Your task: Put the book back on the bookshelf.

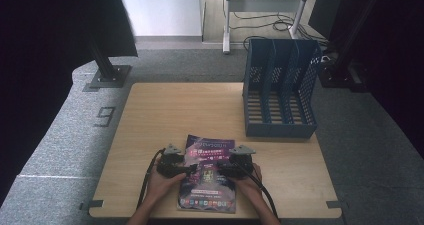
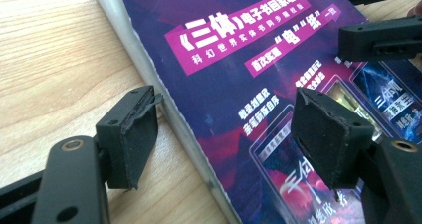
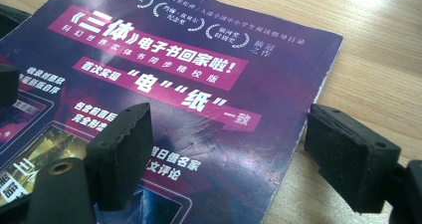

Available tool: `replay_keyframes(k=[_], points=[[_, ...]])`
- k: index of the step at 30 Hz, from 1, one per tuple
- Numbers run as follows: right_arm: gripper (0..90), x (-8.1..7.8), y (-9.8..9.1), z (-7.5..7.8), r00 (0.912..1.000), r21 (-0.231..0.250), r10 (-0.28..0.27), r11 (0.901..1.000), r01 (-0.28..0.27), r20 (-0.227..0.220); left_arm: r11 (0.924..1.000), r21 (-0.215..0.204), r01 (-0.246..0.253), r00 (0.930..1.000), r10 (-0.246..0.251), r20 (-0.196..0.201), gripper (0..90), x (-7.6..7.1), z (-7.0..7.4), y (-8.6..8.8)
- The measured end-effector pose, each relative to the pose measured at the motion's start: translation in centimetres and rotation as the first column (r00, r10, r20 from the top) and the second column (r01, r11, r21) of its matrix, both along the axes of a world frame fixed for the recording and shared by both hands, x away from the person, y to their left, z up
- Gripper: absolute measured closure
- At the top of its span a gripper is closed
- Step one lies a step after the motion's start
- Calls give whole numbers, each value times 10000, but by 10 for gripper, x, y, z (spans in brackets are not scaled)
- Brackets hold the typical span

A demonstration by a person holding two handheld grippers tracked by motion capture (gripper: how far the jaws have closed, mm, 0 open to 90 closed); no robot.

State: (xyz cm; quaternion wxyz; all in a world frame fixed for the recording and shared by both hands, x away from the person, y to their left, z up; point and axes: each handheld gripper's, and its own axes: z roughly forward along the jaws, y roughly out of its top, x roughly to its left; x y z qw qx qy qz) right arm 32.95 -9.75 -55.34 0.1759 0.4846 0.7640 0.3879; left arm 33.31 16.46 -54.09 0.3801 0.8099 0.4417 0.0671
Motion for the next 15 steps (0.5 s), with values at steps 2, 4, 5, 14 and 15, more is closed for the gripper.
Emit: replay_keyframes(k=[2,4,5,14,15], points=[[189,0,0,0,10000,1,-1,10000,1,-1,10000,31,-2,10000,2,-4,244,1,0,-2],[189,0,0,0,10000,4,-5,10000,5,-2,10000,-18,-60,10000,60,-62,242,1,1,-2],[189,0,0,0,10000,7,-9,10000,9,-7,9999,-110,-89,9999,88,-144,238,1,1,-2],[189,0,0,0,10000,6,-25,10000,25,-5,9982,-564,-198,9998,196,-43,262,0,5,1],[189,0,0,0,10000,6,-25,10000,25,-4,9980,-597,-182,9998,182,-8,265,0,5,2]])
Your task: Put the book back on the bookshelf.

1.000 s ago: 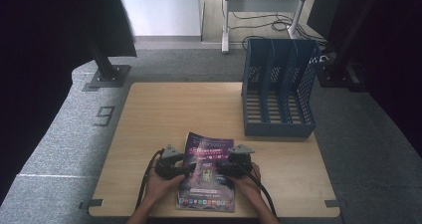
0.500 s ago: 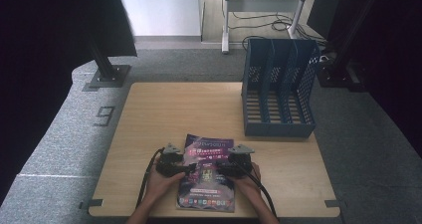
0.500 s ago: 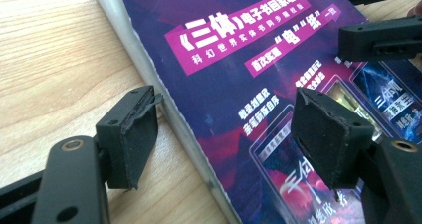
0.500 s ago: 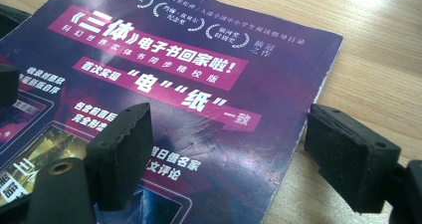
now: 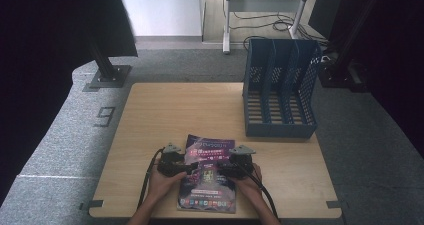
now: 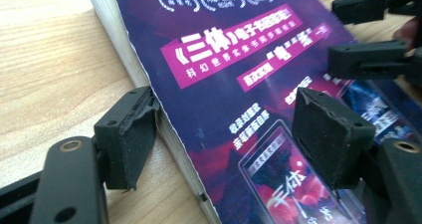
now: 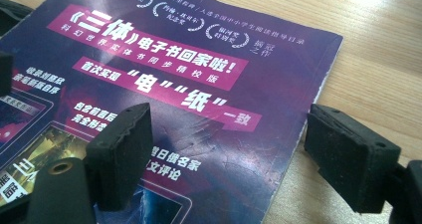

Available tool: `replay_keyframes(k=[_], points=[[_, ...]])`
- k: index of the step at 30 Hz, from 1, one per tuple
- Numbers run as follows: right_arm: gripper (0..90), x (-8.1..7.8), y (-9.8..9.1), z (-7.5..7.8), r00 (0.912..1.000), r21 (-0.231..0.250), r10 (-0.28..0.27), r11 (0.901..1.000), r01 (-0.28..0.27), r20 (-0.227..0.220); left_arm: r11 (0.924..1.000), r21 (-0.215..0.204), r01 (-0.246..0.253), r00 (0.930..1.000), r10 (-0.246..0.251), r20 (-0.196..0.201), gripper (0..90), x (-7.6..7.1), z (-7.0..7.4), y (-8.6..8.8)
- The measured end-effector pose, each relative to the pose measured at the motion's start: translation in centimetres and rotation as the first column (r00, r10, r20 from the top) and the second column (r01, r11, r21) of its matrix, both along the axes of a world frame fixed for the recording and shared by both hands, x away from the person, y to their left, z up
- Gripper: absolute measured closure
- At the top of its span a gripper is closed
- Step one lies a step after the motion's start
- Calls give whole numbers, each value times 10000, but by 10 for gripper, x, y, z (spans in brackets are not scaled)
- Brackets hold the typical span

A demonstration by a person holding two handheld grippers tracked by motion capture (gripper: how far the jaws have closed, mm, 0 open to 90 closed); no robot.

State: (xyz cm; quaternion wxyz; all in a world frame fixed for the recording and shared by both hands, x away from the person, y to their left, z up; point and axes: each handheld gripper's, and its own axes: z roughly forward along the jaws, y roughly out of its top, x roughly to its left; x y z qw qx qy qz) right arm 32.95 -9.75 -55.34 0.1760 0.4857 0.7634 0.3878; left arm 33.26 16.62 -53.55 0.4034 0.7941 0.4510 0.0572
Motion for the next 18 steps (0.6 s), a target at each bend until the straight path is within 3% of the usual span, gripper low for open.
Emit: replay_keyframes(k=[8,11,12,14,18], points=[[189,0,0,0,10000,3,0,10000,0,-2,9968,-691,392,9987,-368,354,298,-5,11,0],[189,0,0,0,10000,5,-4,10000,4,-8,9878,-1302,848,9962,-866,-79,336,-5,8,-2],[189,0,0,0,10000,7,-6,10000,6,-12,9874,-1298,908,9956,-930,-112,341,-5,7,-5],[189,0,0,0,10000,7,-2,10000,2,-9,9937,-734,848,9964,-844,80,340,-6,5,-9],[189,0,0,0,10000,6,3,10000,-3,-7,9954,-573,773,9970,-769,88,352,-3,5,-9]])
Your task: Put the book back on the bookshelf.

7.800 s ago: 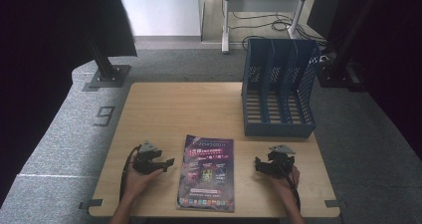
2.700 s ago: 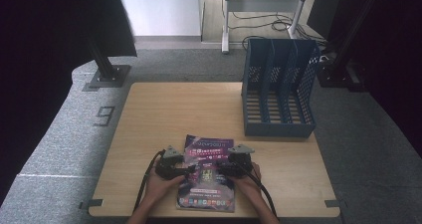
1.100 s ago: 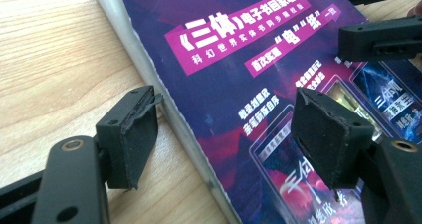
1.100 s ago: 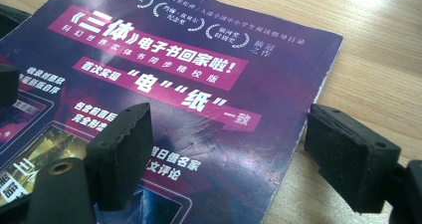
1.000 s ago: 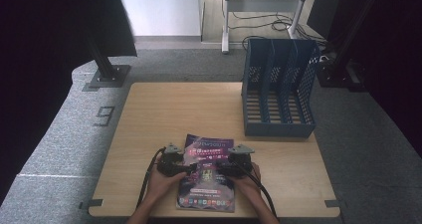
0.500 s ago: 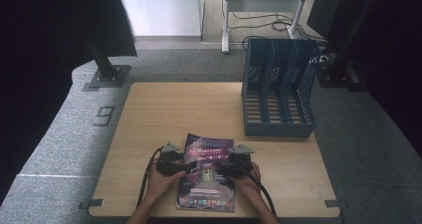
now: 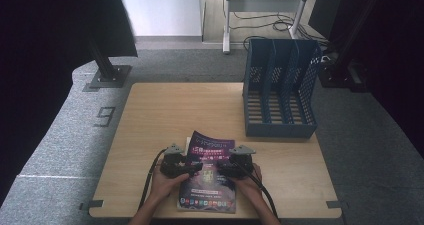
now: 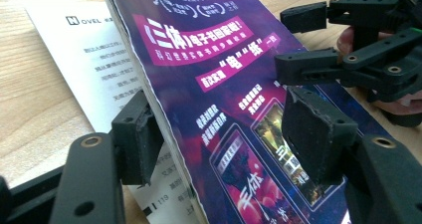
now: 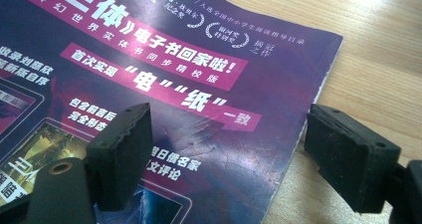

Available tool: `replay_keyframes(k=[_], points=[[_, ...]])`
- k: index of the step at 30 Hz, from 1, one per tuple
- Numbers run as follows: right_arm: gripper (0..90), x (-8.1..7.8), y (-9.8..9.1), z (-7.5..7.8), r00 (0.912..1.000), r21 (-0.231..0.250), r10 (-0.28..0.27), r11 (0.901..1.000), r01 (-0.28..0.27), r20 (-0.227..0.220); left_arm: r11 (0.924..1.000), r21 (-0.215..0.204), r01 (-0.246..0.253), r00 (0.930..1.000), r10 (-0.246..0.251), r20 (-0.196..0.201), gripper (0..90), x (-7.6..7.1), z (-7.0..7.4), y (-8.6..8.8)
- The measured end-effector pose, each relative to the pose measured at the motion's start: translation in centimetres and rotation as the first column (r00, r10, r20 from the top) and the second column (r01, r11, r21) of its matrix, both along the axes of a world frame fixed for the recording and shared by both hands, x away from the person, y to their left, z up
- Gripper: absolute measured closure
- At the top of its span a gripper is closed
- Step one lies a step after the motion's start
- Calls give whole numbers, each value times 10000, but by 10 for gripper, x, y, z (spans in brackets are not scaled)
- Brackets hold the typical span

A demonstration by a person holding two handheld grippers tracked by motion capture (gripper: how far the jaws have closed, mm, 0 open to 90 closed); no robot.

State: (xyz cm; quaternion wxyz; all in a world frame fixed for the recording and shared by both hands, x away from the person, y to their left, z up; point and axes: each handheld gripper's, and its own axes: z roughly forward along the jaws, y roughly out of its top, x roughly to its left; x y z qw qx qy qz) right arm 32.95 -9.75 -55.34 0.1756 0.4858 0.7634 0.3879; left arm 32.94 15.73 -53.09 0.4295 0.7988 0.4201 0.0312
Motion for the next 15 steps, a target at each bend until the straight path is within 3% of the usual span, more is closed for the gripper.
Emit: replay_keyframes(k=[7,15], points=[[189,0,0,0,10000,13,13,10000,-13,-8,9955,948,45,9996,-70,256,385,9,1,-12],[189,0,0,0,10000,14,34,10000,-34,-10,9915,1289,184,9998,-193,52,455,22,0,-18]])
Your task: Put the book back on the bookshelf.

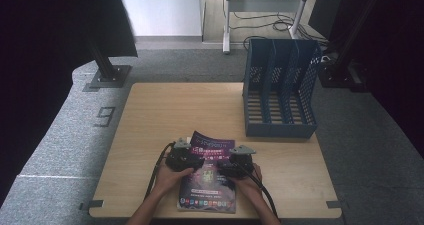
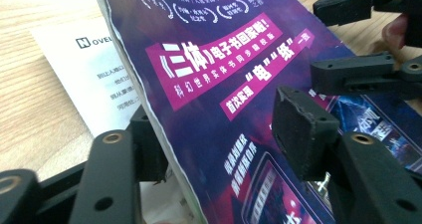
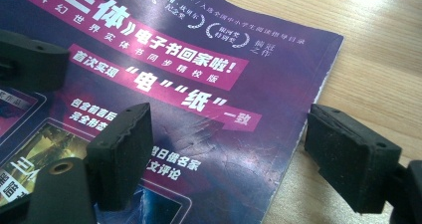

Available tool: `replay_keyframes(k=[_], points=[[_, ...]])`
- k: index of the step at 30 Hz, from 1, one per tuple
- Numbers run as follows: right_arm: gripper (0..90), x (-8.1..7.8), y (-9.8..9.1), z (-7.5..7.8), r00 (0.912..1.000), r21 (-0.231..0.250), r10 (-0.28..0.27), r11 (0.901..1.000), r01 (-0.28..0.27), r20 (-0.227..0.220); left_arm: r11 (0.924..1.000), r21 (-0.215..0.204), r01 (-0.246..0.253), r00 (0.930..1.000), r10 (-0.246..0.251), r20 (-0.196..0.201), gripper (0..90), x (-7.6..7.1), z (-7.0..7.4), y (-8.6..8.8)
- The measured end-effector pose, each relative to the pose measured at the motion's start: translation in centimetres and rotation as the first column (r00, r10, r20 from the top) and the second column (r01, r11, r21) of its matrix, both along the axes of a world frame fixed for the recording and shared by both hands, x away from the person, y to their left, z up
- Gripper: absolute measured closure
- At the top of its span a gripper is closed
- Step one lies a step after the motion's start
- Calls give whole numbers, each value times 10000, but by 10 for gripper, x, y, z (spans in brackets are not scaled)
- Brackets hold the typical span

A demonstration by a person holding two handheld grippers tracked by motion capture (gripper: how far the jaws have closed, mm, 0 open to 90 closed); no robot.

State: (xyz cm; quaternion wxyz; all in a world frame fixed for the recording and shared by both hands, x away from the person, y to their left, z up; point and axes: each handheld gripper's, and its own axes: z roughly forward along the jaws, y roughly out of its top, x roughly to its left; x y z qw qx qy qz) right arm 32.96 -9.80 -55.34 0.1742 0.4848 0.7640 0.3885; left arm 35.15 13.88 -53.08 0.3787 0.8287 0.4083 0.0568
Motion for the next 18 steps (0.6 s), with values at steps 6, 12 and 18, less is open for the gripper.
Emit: replay_keyframes(k=[6,12,18], points=[[189,0,0,0,10000,-16,-10,10000,10,13,10000,43,83,9999,-83,110,530,0,-3,-1],[191,-1,0,0,10000,-46,-13,10000,13,43,9996,169,227,9993,-232,300,587,-3,-3,-3],[191,-1,1,0,10000,-52,-14,10000,14,51,9994,145,327,9985,-333,437,642,-4,-2,-3]])
